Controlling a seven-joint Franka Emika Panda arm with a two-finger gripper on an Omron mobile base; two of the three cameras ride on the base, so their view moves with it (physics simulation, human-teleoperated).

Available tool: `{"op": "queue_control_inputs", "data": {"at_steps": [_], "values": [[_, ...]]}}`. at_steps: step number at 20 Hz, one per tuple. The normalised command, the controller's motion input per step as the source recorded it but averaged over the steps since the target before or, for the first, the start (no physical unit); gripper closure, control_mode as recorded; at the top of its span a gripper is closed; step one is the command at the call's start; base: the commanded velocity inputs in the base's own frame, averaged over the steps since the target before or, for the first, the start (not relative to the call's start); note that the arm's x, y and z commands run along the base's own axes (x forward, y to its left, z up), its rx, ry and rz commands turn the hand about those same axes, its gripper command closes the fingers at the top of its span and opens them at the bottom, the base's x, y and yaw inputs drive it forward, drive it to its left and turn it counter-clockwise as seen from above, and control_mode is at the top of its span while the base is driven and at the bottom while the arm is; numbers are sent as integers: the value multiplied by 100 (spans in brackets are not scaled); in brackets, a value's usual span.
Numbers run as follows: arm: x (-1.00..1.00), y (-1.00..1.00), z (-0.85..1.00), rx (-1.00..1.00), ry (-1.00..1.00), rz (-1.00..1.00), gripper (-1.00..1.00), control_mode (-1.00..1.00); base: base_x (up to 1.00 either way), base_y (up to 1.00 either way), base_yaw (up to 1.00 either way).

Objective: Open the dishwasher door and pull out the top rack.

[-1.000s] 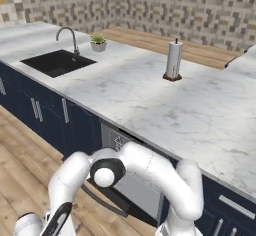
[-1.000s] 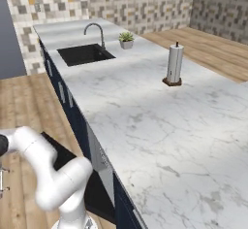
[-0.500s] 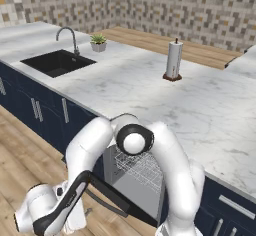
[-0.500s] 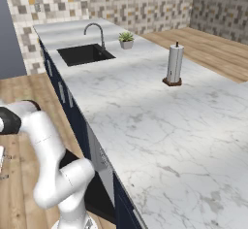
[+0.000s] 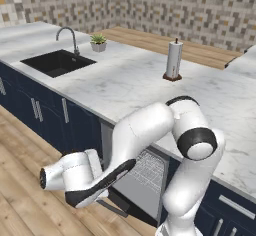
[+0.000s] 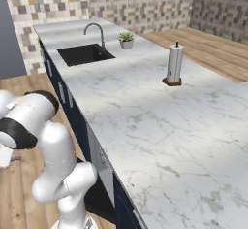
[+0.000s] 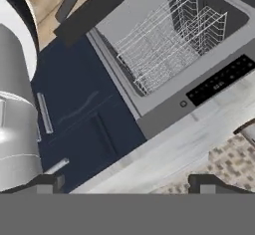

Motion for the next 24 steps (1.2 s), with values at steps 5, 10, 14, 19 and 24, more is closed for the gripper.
{"op": "queue_control_inputs", "data": {"at_steps": [5, 10, 14, 19, 24], "values": [[38, -83, 57, 11, 36, 9, -100, -100, 0, 0, 0], [5, -65, -7, 8, 39, 14, -100, -100, 0, 0, 0], [16, -27, -56, 1, 57, 7, -100, -100, 0, 0, 0], [21, -12, -43, 0, 76, 3, -100, -100, 0, 0, 0], [19, -2, -18, -1, 82, 3, -100, -100, 0, 0, 0]]}}
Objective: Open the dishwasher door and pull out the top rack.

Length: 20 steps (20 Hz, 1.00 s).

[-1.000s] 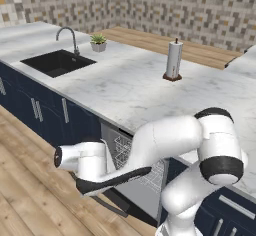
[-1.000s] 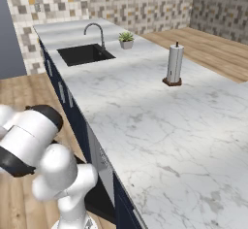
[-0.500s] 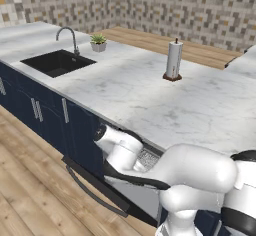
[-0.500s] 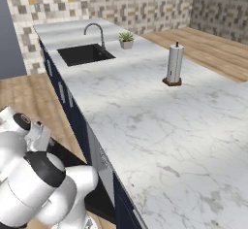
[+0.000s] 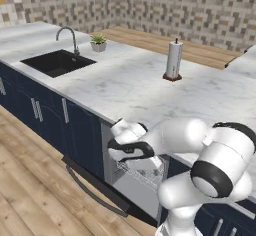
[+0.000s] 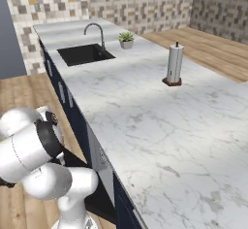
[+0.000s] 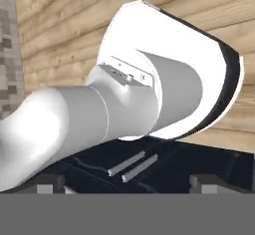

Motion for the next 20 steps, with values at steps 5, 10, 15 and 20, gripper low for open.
{"op": "queue_control_inputs", "data": {"at_steps": [5, 10, 15, 20], "values": [[8, 3, -23, -21, 65, 4, -100, -100, 0, 0, 0], [1, 17, -11, -40, 49, 2, -100, -100, 0, 0, 0], [1, 12, -2, -41, 7, 8, -100, -100, 0, 0, 0], [17, -13, -5, -13, -7, 27, -100, -100, 0, 0, 0]]}}
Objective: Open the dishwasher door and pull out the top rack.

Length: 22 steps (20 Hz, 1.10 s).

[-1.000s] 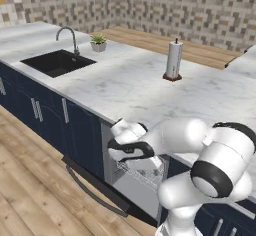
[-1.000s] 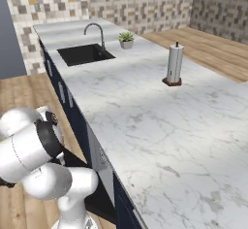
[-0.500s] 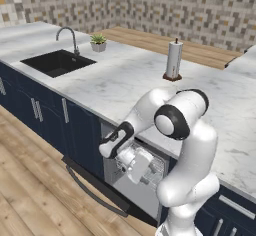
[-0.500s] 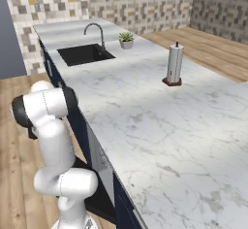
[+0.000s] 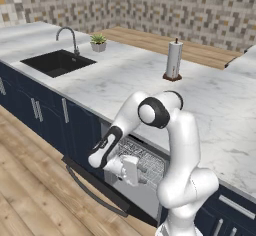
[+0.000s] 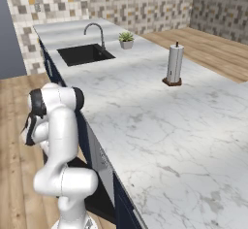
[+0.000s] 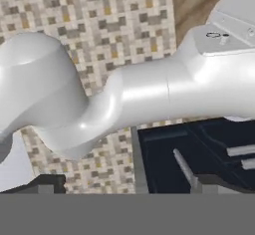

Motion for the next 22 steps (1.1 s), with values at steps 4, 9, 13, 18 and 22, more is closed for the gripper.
{"op": "queue_control_inputs", "data": {"at_steps": [4, 9, 13, 18, 22], "values": [[26, -45, 0, 0, -14, 43, -100, -100, 0, 0, 0], [33, -37, 0, 2, -15, 49, -100, -100, 0, 0, 0], [54, -18, -1, 9, -19, 46, -100, -100, 0, 0, 0], [74, -6, 0, 21, -7, 24, -100, -100, 0, 0, 0], [69, 0, -7, 36, 0, 3, -100, -100, 0, 0, 0]]}}
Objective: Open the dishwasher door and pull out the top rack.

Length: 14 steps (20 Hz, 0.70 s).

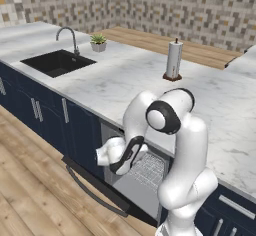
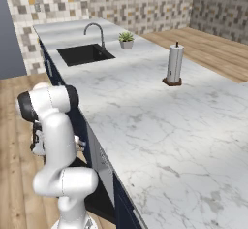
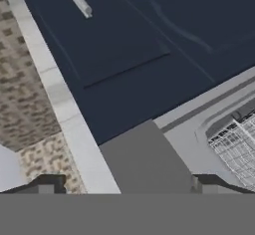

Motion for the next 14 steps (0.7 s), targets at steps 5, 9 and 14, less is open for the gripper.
{"op": "queue_control_inputs", "data": {"at_steps": [5, 9, 14], "values": [[45, 0, -50, 39, 3, 0, -100, -100, 0, 0, 0], [14, 0, -93, 28, 9, 0, -100, -100, 0, 0, 0], [25, 5, -83, 9, 1, 0, -100, -100, 0, 0, 0]]}}
